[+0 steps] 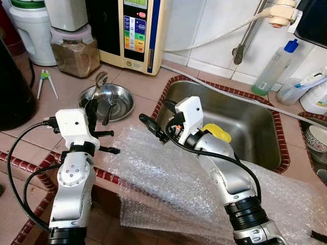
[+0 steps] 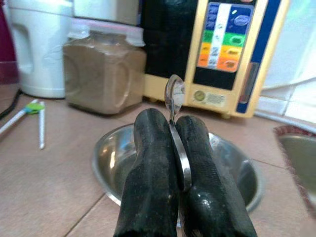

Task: Kitchen organization

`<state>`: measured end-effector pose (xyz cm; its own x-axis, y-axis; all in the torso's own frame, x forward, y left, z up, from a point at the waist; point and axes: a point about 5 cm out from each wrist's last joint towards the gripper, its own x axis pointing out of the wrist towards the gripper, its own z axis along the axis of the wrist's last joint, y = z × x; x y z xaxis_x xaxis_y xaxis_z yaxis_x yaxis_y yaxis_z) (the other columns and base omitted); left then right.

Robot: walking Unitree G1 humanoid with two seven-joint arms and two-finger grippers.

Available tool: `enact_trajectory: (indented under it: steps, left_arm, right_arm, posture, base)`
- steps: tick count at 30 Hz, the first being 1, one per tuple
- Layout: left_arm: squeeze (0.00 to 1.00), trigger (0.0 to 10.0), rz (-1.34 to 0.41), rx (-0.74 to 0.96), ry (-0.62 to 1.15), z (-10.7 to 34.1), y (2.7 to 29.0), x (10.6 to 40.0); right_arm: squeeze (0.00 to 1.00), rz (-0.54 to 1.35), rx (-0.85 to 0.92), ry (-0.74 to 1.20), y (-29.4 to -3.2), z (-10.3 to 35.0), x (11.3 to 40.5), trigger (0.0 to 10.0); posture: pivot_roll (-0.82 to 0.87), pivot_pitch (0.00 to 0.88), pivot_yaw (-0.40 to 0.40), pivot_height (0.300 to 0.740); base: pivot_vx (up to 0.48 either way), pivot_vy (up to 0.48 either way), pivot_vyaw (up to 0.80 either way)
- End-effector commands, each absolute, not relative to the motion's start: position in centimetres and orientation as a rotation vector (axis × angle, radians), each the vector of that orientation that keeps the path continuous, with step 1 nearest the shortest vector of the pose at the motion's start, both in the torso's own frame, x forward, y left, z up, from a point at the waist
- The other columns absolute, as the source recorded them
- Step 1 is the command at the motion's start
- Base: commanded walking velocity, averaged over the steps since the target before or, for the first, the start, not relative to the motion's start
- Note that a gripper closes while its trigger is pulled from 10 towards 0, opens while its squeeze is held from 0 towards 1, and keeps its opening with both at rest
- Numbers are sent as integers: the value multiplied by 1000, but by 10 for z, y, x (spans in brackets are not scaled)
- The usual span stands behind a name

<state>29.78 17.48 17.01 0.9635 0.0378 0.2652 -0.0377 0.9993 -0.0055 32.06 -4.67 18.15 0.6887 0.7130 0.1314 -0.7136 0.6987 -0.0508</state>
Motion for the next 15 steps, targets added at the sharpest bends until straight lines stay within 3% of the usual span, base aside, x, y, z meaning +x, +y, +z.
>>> enact_trajectory:
  steps: [1, 8, 15]
  left_arm:
    - [0, 0, -83, -58, -361, 193, 157, 299]
    - [0, 0, -310, -223, -384, 209, 131, 297]
    - [0, 0, -400, -236, -363, 207, 120, 295]
  right_arm:
    - [0, 763, 6, -159, -51, 184, 325, 10000]
    - [0, 584, 73, -206, -70, 198, 341, 10000]
    - [0, 450, 177, -206, -90, 202, 352, 10000]
  posture:
    - [128, 85, -123, 740]
    - [130, 85, -124, 740]
    - [126, 86, -125, 740]
  base:
    - [0, 0, 0]
    - [0, 0, 0]
    - [0, 0, 0]
